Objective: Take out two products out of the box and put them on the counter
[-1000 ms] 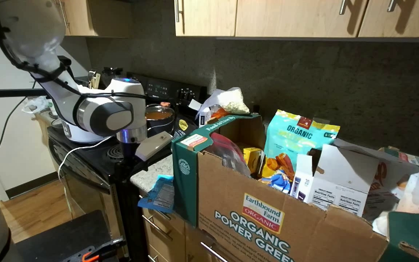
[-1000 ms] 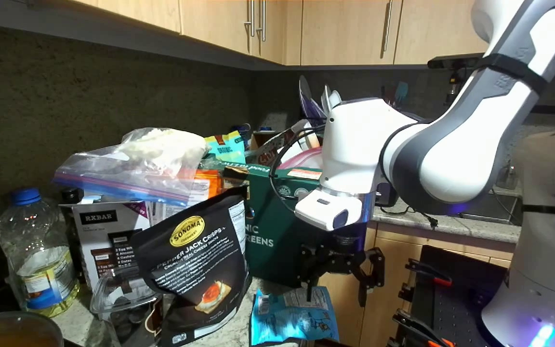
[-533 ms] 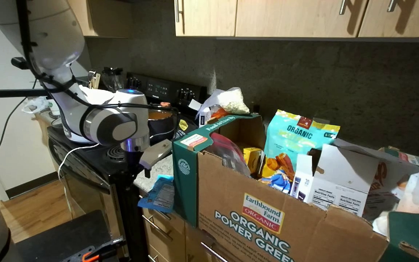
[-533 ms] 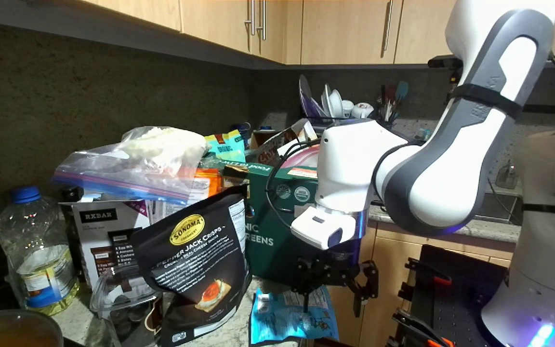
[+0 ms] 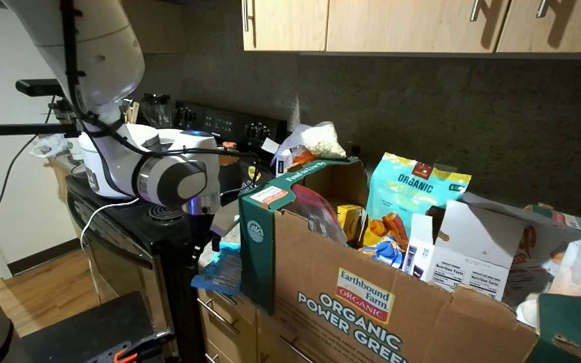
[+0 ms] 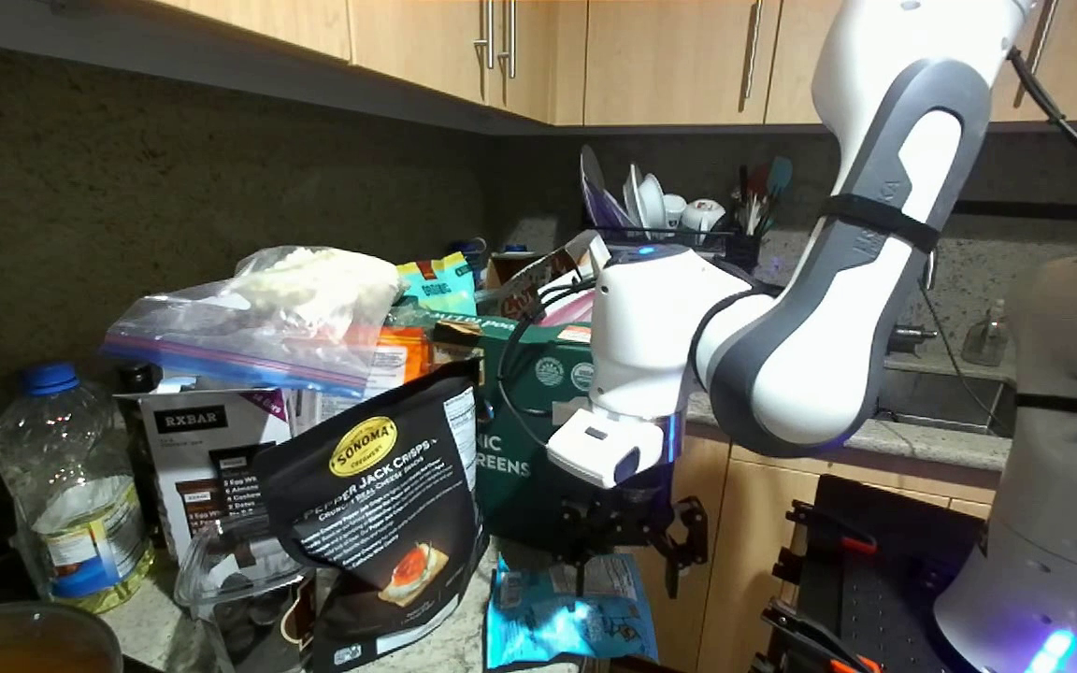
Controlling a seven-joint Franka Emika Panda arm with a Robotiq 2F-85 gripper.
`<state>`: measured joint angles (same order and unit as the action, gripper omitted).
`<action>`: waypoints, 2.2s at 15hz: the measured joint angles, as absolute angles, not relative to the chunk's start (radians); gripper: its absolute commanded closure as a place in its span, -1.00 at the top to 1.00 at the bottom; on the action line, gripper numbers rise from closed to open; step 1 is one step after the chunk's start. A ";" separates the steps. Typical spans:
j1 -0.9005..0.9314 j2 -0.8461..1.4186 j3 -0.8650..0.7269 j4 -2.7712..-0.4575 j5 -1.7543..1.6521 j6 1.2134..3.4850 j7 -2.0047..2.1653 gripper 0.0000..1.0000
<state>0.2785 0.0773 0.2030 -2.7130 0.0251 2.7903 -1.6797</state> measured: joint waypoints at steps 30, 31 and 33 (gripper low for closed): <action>0.192 0.245 0.276 -2.577 -0.055 2.767 -1.678 -0.60; 0.192 0.250 0.277 -2.564 -0.066 2.756 -1.671 -0.74; 0.193 0.262 0.277 -2.531 -0.090 2.726 -1.655 -0.97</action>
<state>0.1934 0.2616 0.2774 -2.5307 -0.0895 2.7257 -1.6547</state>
